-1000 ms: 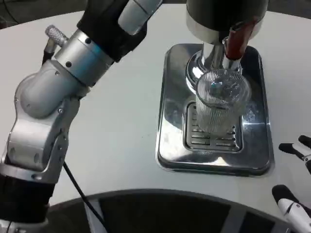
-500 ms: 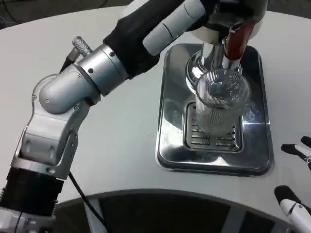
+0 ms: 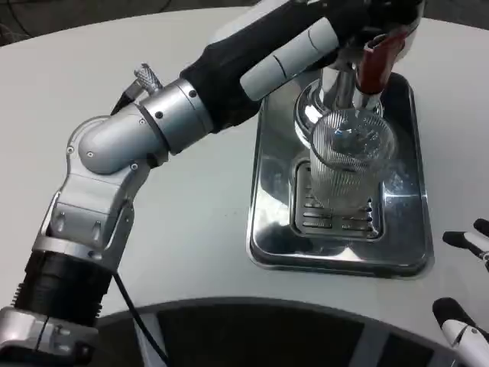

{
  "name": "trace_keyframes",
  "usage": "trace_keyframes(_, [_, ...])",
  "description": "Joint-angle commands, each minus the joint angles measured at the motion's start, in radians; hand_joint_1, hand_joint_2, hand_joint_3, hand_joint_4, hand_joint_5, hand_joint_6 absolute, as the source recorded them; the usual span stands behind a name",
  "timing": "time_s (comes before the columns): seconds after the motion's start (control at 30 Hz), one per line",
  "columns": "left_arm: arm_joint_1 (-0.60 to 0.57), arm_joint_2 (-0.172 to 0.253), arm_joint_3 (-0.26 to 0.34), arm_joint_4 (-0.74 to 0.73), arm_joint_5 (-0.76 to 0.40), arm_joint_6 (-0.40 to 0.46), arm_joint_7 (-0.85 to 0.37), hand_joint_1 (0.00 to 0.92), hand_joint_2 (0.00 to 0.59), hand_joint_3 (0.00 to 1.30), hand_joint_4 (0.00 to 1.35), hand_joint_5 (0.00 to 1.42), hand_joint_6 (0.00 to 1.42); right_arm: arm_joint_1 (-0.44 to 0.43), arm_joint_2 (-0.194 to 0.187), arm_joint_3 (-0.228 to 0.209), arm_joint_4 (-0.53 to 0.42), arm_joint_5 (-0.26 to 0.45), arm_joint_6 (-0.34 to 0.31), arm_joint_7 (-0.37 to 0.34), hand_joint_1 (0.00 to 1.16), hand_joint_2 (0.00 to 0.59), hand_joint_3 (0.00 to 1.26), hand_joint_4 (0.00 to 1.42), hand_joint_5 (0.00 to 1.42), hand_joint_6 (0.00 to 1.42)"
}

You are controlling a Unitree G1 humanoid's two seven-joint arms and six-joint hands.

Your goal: Grasp the cup under the faucet to collect the drink, then remove the cup.

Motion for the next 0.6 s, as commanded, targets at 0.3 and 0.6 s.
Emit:
trace_keyframes(0.3, [0.0,-0.026,0.007,0.033,-0.003,-0.013,-0.037,0.0,0.106,0.18,0.11,0.22,0.25,0.011,-0.002,-0.002,-0.015,0.001,-0.018,-0.011,0.21,0.42,0.15,0.0,0.0,0.0])
trace_keyframes(0.6, [0.004,-0.038,0.002,-0.011,-0.002,0.001,-0.066,0.0,0.109,0.18,0.11,0.22,0.25,0.014,-0.002,-0.003,-0.015,0.002,-0.015,-0.012,0.21,0.42,0.15,0.0,0.0,0.0])
